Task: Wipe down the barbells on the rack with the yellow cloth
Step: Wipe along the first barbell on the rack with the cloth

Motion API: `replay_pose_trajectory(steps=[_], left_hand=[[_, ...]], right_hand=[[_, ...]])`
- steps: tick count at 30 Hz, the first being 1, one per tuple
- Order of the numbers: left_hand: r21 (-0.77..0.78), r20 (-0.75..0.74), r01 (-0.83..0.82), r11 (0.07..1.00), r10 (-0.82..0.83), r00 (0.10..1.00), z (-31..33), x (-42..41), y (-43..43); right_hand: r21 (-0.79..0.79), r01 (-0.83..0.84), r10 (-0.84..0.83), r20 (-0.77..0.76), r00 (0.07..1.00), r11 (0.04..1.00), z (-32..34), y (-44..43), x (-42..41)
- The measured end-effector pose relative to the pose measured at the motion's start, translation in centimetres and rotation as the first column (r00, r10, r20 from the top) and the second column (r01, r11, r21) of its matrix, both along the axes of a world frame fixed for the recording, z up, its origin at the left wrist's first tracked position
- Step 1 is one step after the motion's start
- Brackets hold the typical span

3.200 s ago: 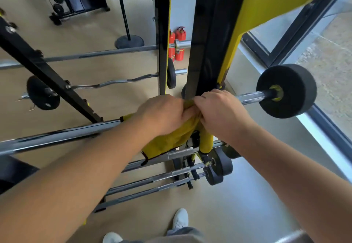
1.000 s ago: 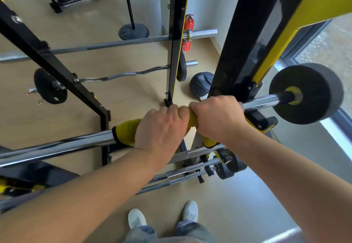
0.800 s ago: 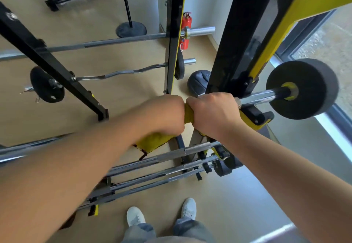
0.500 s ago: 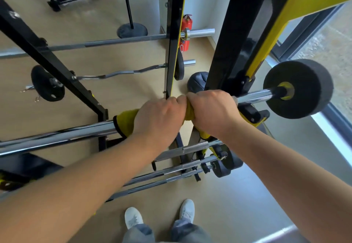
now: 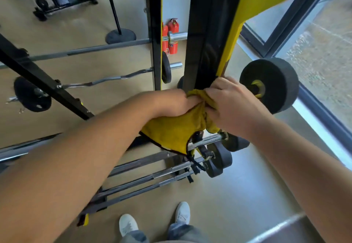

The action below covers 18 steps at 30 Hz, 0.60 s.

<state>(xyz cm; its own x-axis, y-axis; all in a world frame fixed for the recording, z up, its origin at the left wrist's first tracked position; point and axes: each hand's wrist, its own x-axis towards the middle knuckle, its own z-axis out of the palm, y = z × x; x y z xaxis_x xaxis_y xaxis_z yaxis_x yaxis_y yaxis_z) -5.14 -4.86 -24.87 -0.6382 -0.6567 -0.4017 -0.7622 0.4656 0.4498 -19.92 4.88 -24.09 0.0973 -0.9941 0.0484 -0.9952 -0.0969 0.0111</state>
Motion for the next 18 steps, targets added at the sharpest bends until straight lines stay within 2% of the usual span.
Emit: replay_pose_trajectory(steps=[1, 2, 3, 4, 5, 7, 9, 11, 12, 14, 15, 16, 17, 18], left_hand=[[-0.066, 0.009, 0.015, 0.998, -0.014, 1.000, -0.1, 0.0, 0.2], [-0.252, 0.027, 0.032, 0.967, -0.026, 0.999, -0.7, 0.3, 0.9], [-0.518, 0.048, 0.040, 0.855, -0.018, 0.999, -1.7, 0.9, 2.4], [-0.696, 0.093, 0.070, 0.715, -0.007, 0.996, -2.7, 1.2, 4.3], [-0.781, 0.132, 0.097, 0.616, 0.010, 0.991, -3.3, 1.3, 6.1], [-0.816, 0.132, 0.092, 0.571, 0.030, 0.991, -4.0, 0.8, 6.9], [-0.773, 0.123, 0.072, 0.630, 0.038, 0.992, -3.1, 0.0, 5.3], [-0.671, 0.107, 0.119, 0.732, -0.062, 0.992, -2.2, -0.3, 3.5], [-0.543, 0.101, 0.142, 0.828, -0.103, 0.990, -1.4, -0.3, 2.6], [-0.141, 0.053, 0.119, 0.983, -0.113, 0.992, 0.2, -0.5, 1.0], [0.030, 0.023, 0.074, 0.997, -0.074, 0.997, 0.9, -0.7, 0.5], [0.121, 0.007, 0.032, 0.992, -0.033, 0.999, 1.2, -0.8, 0.2], [0.130, 0.000, 0.005, 0.992, -0.005, 1.000, 1.2, -0.9, 0.2], [0.047, -0.002, -0.001, 0.999, 0.001, 1.000, 1.0, -0.9, 0.5]], right_hand=[[-0.004, -0.004, 0.004, 0.013, 1.000, 1.000, 0.1, 0.0, 0.1], [-0.016, -0.020, 0.021, 0.034, 0.999, 1.000, 0.1, 0.0, -0.1], [-0.021, -0.029, 0.030, 0.049, 0.998, 0.999, 0.3, 0.1, -0.5], [-0.020, -0.038, 0.039, 0.064, 0.997, 0.999, 0.4, 0.2, -0.9], [-0.021, -0.040, 0.041, 0.067, 0.997, 0.999, 0.6, 0.3, -1.2], [-0.046, -0.080, 0.084, 0.083, 0.993, 0.996, 0.6, 0.4, -1.5], [-0.085, -0.140, 0.150, 0.133, 0.980, 0.987, 0.3, 0.2, -1.8], [-0.099, -0.168, 0.183, 0.175, 0.967, 0.981, -0.2, 0.0, -2.0], [-0.104, -0.169, 0.185, 0.168, 0.968, 0.980, -0.4, -0.1, -2.1], [-0.105, -0.166, 0.180, 0.145, 0.973, 0.981, -0.8, -0.4, -2.1], [-0.099, -0.160, 0.174, 0.153, 0.973, 0.982, -0.9, -0.5, -2.1], [-0.086, -0.155, 0.167, 0.164, 0.972, 0.984, -0.9, -0.7, -2.1], [-0.075, -0.156, 0.166, 0.161, 0.973, 0.985, -0.8, -0.8, -2.1], [-0.077, -0.167, 0.177, 0.147, 0.973, 0.983, -0.7, -0.9, -2.2]])
